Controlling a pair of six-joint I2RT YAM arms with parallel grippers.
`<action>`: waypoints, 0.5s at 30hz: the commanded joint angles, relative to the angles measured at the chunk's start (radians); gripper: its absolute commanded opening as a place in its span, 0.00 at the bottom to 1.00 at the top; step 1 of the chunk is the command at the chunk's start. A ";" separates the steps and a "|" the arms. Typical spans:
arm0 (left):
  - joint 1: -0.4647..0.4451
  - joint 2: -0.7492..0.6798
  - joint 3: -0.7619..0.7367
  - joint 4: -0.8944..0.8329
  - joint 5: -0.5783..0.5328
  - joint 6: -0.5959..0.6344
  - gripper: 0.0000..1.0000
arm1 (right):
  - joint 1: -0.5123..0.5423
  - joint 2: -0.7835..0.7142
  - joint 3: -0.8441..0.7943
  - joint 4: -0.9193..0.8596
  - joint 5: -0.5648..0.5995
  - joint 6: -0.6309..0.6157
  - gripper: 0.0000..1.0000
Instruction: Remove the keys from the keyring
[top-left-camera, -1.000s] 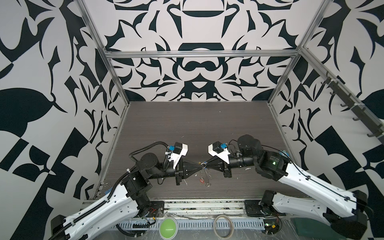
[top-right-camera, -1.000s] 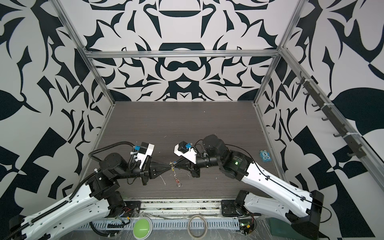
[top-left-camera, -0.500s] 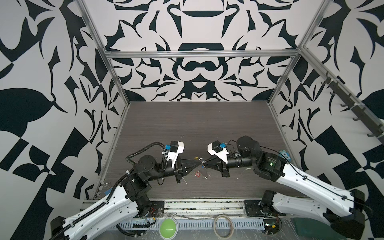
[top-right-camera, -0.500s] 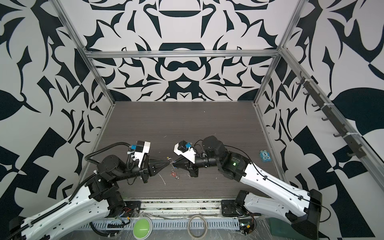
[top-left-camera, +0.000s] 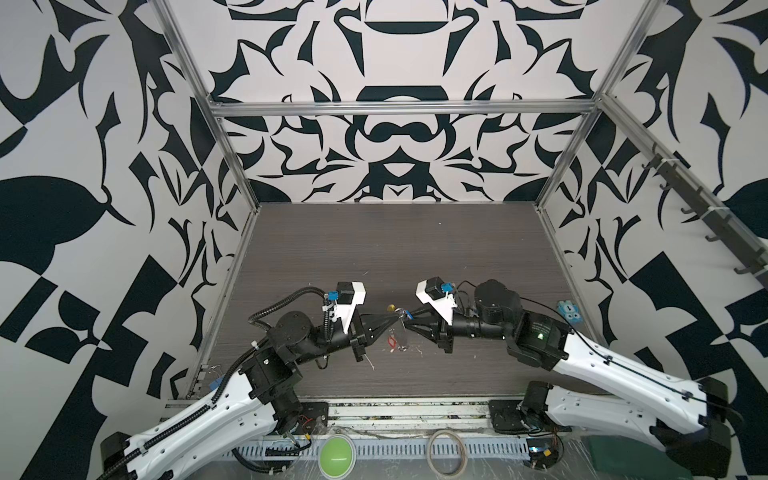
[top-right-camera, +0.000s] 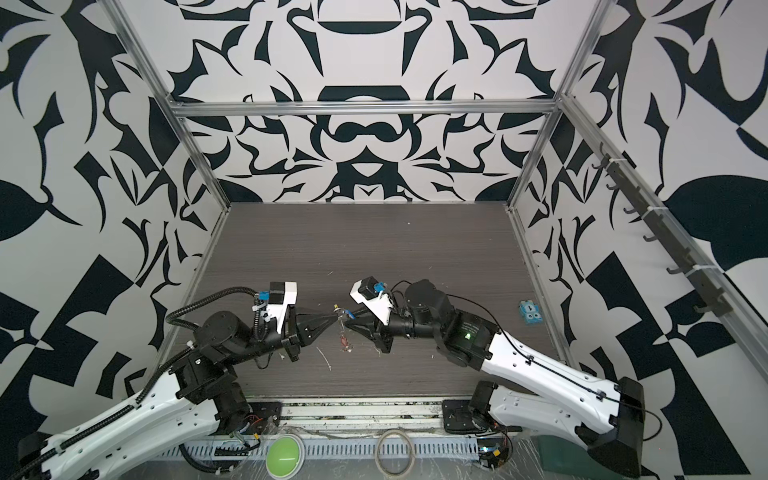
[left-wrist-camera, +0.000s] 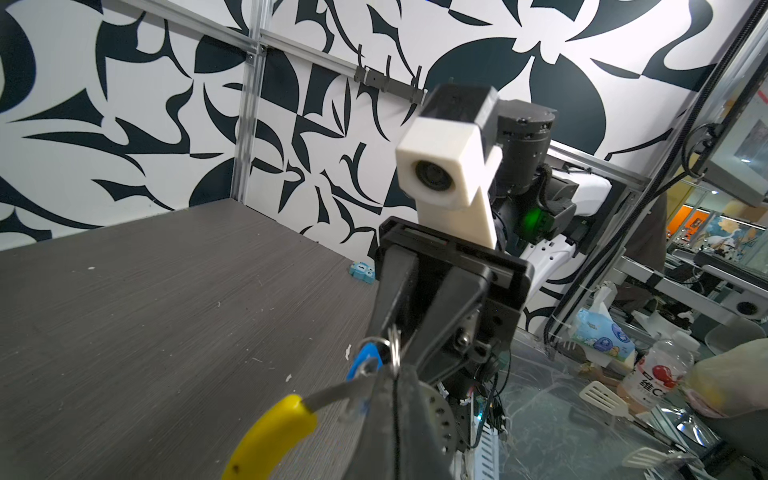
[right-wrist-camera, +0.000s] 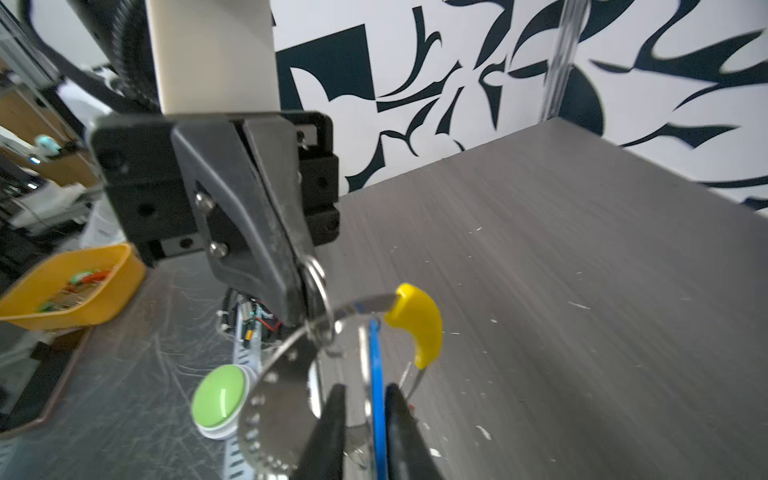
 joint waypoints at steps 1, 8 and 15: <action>0.000 -0.010 0.051 0.001 -0.017 0.029 0.00 | 0.004 -0.067 -0.007 -0.009 0.143 0.023 0.35; 0.001 -0.012 0.058 -0.034 0.005 0.029 0.00 | 0.004 -0.134 0.004 0.055 0.123 0.010 0.48; 0.001 -0.002 0.072 -0.050 0.039 0.026 0.00 | -0.008 -0.122 0.024 0.171 -0.104 0.017 0.56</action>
